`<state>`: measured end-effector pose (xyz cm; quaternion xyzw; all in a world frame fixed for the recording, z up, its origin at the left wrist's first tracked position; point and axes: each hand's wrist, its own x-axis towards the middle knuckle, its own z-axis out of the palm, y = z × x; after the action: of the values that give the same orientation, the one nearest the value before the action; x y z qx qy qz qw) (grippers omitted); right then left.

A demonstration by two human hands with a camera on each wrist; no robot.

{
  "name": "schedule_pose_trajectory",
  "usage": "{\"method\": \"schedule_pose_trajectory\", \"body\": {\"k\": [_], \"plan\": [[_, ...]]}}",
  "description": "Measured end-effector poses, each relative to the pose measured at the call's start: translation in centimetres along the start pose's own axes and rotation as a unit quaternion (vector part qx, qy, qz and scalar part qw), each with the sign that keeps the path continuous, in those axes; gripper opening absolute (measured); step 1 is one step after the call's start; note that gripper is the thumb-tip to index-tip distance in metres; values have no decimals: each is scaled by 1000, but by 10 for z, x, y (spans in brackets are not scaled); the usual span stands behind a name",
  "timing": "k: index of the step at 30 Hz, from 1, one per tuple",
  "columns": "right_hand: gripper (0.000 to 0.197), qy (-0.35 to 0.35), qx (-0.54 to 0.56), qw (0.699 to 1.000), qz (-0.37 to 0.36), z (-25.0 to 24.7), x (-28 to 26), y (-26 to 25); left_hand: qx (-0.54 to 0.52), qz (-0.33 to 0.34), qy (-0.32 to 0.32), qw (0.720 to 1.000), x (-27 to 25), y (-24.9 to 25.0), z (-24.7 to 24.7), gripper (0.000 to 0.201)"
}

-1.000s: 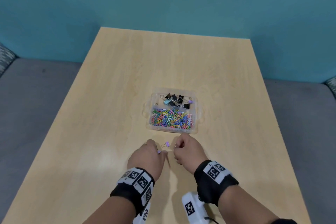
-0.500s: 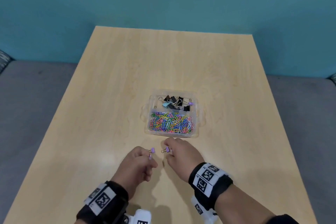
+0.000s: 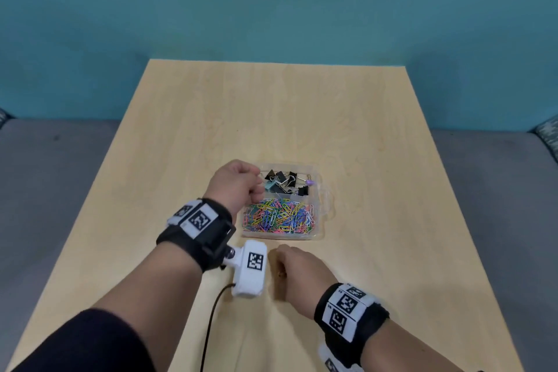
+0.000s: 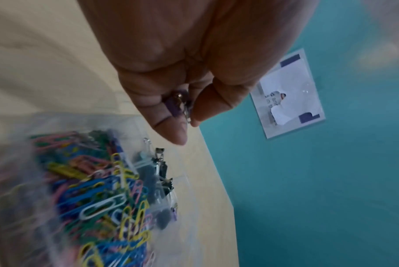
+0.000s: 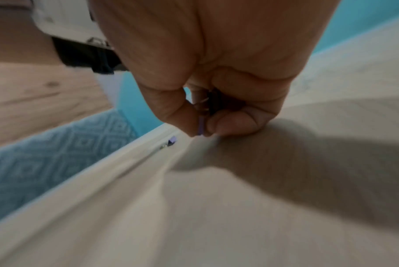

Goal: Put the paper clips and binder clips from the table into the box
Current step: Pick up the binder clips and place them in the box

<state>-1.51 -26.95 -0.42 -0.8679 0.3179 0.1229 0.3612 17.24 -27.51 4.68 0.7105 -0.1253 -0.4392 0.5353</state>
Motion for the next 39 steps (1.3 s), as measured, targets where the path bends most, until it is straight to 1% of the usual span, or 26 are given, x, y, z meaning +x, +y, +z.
{"method": "schedule_pose_trajectory", "body": {"k": [1,2,3,4,5,6,7,8,9,10,11,12,14,16,18,20,22,23,25,26,27,30,33,35,37,39], "plan": [[19,-2,47,998,31,-1,-1,2,6,4,-13,1000,4,6,3,20],[14,-5,128,989,72,-3,-3,4,24,12,-29,999,8,9,5,22],[10,-7,234,966,113,-6,-5,4,65,30,-41,997,10,11,5,25],[10,-7,342,928,148,-10,-7,5,119,56,-43,990,11,11,2,27],[13,-9,438,883,168,-16,-9,4,169,84,-35,981,10,11,-2,27],[18,-10,510,843,172,-24,-11,5,209,110,-21,972,7,10,-8,27],[23,-11,564,809,164,-32,-11,6,240,128,-4,962,0,8,-14,24],[26,-12,600,785,151,-41,-10,6,271,139,18,952,-7,3,-20,21],[27,-10,623,770,136,-51,-7,6,309,144,41,939,-17,-3,-27,16],[25,-2,628,768,127,-60,-1,6,351,144,62,923,-28,-10,-33,12],[23,13,620,775,121,-69,6,7,392,137,75,907,-39,-21,-38,8],[20,32,599,791,121,-77,14,6,426,126,80,892,-49,-34,-42,7],[15,65,549,825,119,-92,32,5,472,91,55,875,-63,-62,-46,12],[13,86,506,850,118,-105,50,1,504,72,11,861,-70,-88,-44,23],[12,108,473,866,121,-115,64,-5,533,79,-24,842,-72,-106,-39,29],[11,121,454,874,128,-122,75,-9,557,100,-36,824,-71,-114,-32,23],[12,109,449,876,138,-125,81,-12,562,106,-30,820,-69,-114,-29,10],[11,101,435,884,141,-126,83,-12,562,107,-28,820,-69,-114,-27,6],[5,97,368,916,130,-129,81,-11,562,99,-30,821,-68,-113,-26,6],[9,105,339,927,123,-132,76,-11,559,96,-31,823,-68,-112,-26,6],[14,117,325,931,116,-134,70,-9,555,96,-29,826,-69,-111,-26,5],[30,151,312,933,94,-137,42,4,534,93,-8,840,-72,-104,-28,3],[29,183,321,925,87,-133,2,29,490,117,45,863,-71,-86,-30,7],[27,194,331,917,105,-129,-33,48,484,148,63,860,-62,-66,-28,7],[25,187,350,909,125,-123,-72,65,493,179,58,849,-49,-44,-23,7],[24,176,370,902,139,-113,-109,79,512,190,50,836,-32,-24,-13,7]]}}
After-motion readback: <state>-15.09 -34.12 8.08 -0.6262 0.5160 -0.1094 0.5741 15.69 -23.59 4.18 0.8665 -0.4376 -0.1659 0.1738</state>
